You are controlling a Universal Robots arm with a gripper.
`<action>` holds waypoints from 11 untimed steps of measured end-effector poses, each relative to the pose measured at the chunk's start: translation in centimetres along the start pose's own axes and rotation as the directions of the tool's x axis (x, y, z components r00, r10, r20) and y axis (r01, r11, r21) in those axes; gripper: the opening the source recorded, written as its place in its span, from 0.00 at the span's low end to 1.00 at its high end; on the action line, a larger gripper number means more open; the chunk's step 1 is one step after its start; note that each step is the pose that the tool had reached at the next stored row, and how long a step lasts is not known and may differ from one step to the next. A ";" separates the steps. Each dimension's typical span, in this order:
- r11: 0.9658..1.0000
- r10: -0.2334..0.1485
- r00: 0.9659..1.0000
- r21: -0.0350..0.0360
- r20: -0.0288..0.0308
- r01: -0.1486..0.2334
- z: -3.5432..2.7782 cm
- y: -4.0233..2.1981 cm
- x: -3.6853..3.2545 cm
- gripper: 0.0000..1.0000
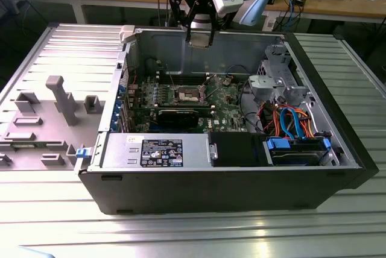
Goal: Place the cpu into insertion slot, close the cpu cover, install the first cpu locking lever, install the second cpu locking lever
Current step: 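Place the cpu into insertion slot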
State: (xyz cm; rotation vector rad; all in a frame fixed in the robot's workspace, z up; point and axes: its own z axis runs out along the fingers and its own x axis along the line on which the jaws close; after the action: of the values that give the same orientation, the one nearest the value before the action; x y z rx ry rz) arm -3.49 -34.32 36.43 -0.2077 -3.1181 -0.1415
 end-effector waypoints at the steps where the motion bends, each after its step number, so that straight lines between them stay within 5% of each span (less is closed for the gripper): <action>1: 1.000 0.007 1.000 0.000 0.001 -0.007 0.01 0.00 0.00 0.55; 11: 0.994 0.108 0.994 -0.002 0.010 -0.108 0.23 -0.02 0.00 0.55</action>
State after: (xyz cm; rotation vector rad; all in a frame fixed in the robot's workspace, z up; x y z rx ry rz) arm -3.50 -34.32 36.19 -0.3773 -3.1073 -0.1411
